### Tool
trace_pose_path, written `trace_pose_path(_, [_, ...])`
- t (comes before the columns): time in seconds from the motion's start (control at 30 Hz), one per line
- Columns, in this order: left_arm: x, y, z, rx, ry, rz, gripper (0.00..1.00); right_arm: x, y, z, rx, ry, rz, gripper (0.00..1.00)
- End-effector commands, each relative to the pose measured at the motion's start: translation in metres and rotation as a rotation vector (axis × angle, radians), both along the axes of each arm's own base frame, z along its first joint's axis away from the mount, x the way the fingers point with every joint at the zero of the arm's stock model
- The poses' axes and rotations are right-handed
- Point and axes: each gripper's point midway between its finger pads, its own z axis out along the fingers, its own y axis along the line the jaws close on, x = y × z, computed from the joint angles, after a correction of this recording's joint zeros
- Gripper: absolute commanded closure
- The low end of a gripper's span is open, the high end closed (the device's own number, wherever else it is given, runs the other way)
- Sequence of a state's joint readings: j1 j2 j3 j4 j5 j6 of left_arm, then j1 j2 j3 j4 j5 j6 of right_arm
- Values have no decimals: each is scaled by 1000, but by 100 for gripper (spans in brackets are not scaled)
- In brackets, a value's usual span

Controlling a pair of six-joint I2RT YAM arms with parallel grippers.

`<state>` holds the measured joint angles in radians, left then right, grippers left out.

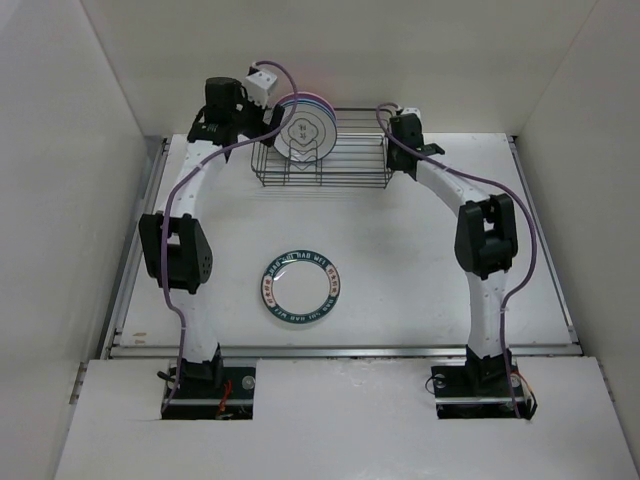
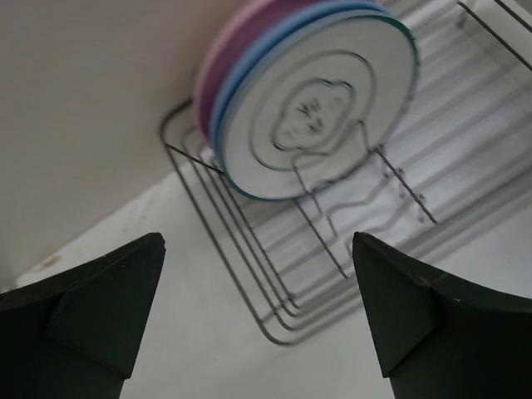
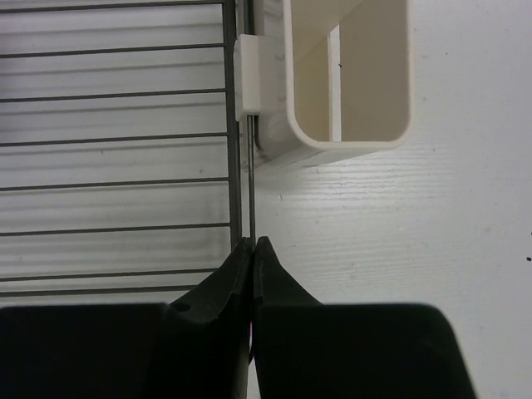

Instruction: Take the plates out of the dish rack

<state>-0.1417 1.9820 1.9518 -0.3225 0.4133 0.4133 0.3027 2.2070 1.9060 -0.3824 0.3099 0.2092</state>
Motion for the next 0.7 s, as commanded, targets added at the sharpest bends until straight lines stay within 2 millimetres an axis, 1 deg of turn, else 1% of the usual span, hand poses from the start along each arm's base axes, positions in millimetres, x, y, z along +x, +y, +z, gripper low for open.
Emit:
trace_pose_path(0.0, [60,31,42,-43,-279,238,6,-12,-14,8,-46,13,4,100])
trace_pose_path(0.03, [65,25,38,20,-293,204,6,-12,-14,13,-44,4,4,100])
trace_pose_path(0.07, [77,27,38,36,-302,213,2,-12,-16,13,-49,3,-3,100])
trace_pose_path(0.1, [81,19,34,40,-292,208,0,-14,-17,11,-61,14,3,100])
trace_pose_path(0.13, [84,17,29,40,-283,199,0,-18,-18,5,-70,45,4,100])
trace_pose_path(0.17, [88,16,28,27,-282,204,0,-17,-13,11,-54,43,22,100])
trace_pose_path(0.2, [91,8,10,14,-246,201,0,-19,-12,14,-49,46,29,87])
trace_pose_path(0.23, [97,11,8,-1,-255,235,0,-19,-11,22,-39,34,37,79])
trace_pose_path(0.27, [100,13,6,-15,-254,256,0,-22,-4,28,-29,21,53,71])
trace_pose_path(0.3, [103,8,-2,-33,-246,272,3,-25,-4,40,-18,3,60,56])
trace_pose_path(0.33, [107,9,-5,-38,-249,289,9,-27,-4,43,-17,0,60,53])
trace_pose_path(0.37, [111,14,4,-41,-288,319,13,-28,-5,48,-15,-9,60,53])
trace_pose_path(0.4, [115,16,-3,-47,-286,340,17,-28,-5,52,-15,-9,60,53])
trace_pose_path(0.43, [116,18,0,-61,-295,363,19,-30,-3,70,0,-33,69,53])
trace_pose_path(0.47, [117,25,-4,-60,-290,406,21,-31,-3,77,14,-47,62,52])
trace_pose_path(0.5, [117,27,-7,-70,-288,423,21,-32,-1,90,27,-70,71,51])
trace_pose_path(0.53, [111,27,-9,-74,-272,426,21,-33,5,104,37,-104,82,47])
trace_pose_path(0.57, [108,35,-12,-69,-262,437,21,-35,7,126,59,-153,94,46])
trace_pose_path(0.6, [104,36,-11,-69,-262,437,19,-32,10,141,78,-202,104,44])
trace_pose_path(0.63, [96,37,-25,-65,-226,440,18,-34,23,150,107,-221,150,43])
trace_pose_path(0.67, [92,47,-9,-79,-246,468,16,-31,29,161,130,-251,176,38])
